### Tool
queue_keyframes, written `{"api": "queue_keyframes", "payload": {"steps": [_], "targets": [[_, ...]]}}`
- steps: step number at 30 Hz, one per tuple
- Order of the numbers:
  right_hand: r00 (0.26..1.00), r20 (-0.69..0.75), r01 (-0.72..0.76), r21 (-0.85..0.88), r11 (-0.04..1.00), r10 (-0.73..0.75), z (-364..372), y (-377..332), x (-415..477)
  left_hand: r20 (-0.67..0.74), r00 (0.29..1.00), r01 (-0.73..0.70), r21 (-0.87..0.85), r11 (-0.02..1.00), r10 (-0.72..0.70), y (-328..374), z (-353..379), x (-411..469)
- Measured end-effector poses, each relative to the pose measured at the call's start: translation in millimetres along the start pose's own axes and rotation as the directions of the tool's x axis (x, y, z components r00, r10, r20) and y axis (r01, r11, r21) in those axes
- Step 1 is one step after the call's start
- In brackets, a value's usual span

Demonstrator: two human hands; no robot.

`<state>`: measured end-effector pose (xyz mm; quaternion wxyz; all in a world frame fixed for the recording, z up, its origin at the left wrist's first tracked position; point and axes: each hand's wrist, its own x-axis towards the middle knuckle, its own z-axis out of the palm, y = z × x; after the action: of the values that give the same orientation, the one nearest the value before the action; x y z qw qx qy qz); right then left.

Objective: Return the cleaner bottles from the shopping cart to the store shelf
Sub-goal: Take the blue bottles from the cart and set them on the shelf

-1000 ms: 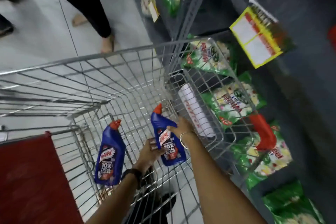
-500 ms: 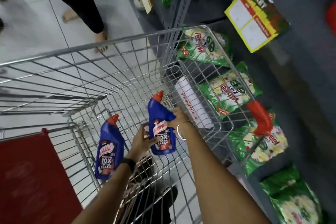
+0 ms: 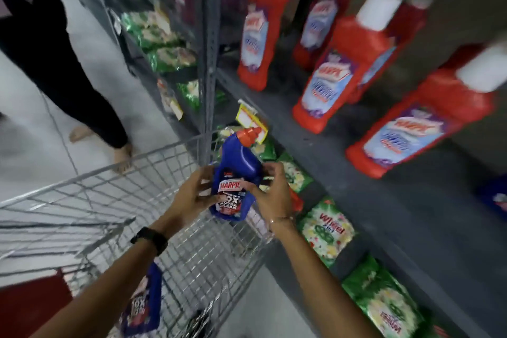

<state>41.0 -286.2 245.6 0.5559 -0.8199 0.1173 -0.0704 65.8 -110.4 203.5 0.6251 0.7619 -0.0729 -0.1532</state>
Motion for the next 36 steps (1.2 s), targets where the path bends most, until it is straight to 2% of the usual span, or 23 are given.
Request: {"api": "queue_keyframes", "payload": {"steps": [3, 6, 9, 12, 15, 22, 25, 36], "targets": [[0.984, -0.156, 0.093, 0.042, 0.995, -0.085, -55, -31, -24, 0.105, 0.984, -0.149, 0.063, 0.987, 0.142, 61, 19, -4], [0.927, -0.335, 0.173, -0.017, 0.985, -0.169, -114, -49, -55, 0.186, 0.952, -0.257, 0.062, 0.965, 0.241, 106, 61, -3], [0.863, -0.476, 0.184, -0.023, 0.983, -0.173, -174, -56, -85, 0.281, 0.922, -0.255, -0.073, 0.964, 0.265, 132, 117, -2], [0.805, -0.569, 0.163, -0.057, 0.985, -0.167, -237, -46, -119, 0.392, 0.849, -0.316, -0.159, 0.935, 0.353, 161, 188, -14], [0.734, -0.66, 0.117, -0.108, 0.987, -0.159, -300, -31, -155, 0.428, 0.802, -0.352, -0.225, 0.909, 0.417, 180, 267, -31], [0.607, -0.792, -0.069, -0.13, 0.989, -0.062, -411, 13, -225, 0.579, 0.685, -0.359, -0.261, 0.896, 0.443, 188, 422, -71], [0.572, -0.82, -0.123, -0.111, 0.986, -0.021, -437, 32, -239, 0.599, 0.671, -0.348, -0.267, 0.899, 0.437, 183, 461, -81], [0.558, -0.829, -0.121, -0.133, 0.984, -0.044, -449, 57, -240, 0.621, 0.676, -0.272, -0.292, 0.917, 0.397, 179, 486, -86]]}}
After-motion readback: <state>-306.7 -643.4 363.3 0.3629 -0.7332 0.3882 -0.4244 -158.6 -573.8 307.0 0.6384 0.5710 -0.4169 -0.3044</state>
